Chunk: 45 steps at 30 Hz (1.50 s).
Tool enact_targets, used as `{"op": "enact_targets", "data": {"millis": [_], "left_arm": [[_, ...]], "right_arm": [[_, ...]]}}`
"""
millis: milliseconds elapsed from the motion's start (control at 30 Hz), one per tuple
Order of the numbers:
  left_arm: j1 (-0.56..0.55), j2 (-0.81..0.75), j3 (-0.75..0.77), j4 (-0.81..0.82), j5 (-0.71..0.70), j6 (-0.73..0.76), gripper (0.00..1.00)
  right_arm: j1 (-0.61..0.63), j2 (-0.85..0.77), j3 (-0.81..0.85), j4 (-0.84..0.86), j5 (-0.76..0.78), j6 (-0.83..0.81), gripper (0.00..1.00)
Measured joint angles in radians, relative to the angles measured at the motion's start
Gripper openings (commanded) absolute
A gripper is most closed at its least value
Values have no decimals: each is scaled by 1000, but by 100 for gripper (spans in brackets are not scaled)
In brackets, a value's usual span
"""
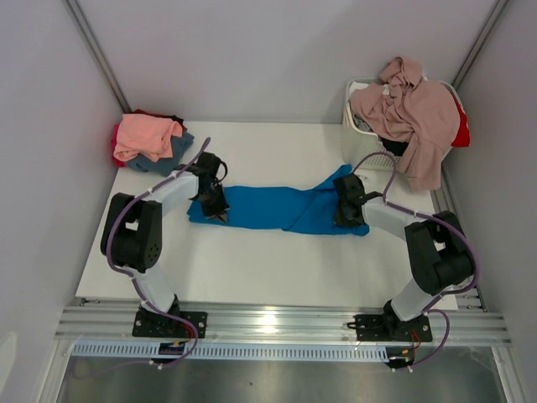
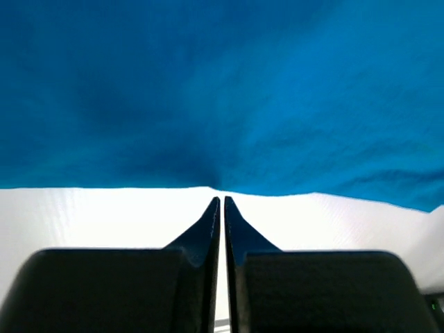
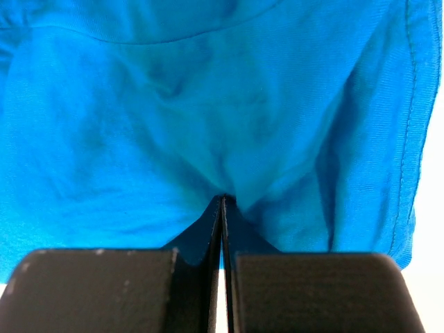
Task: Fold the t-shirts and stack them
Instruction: Fold the other side of the tshirt into a rectangle
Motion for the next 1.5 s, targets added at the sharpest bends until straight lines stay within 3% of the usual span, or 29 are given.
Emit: {"op": "enact_targets", "data": {"millis": [167, 300, 433, 900, 1067, 1233, 1267, 1300, 1367, 1400, 1500], "left_arm": [[0, -8, 115, -40, -174, 36, 17], [0, 10, 208, -60, -360, 79, 20], [0, 58, 219, -76, -460, 119, 21], [-13, 196, 241, -227, -539, 171, 21], [-43, 257, 278, -290, -586, 168, 15], [-91, 288, 262, -335, -639, 158, 19], [-98, 288, 261, -340, -648, 155, 21], [-102, 287, 259, -341, -653, 153, 37], [-106, 277, 252, -335, -668, 156, 57], [-106, 266, 243, -336, -677, 156, 76], [-99, 215, 227, -333, -689, 153, 79]], "right_arm": [[0, 0, 1, -2, -3, -1, 2], [-2, 0, 2, -2, -6, -6, 7], [-2, -5, 2, -3, -16, -14, 10], [-2, -18, 2, -6, -63, -38, 21], [-2, -18, 2, -7, -75, -40, 23], [-2, -18, 2, -7, -80, -50, 25], [-2, -18, 2, -7, -83, -51, 26], [-2, -18, 2, -6, -84, -52, 27], [-2, -18, 2, -6, -90, -58, 30], [-2, -18, 2, -6, -92, -58, 31], [-2, -24, 2, -6, -101, -61, 37]]}}
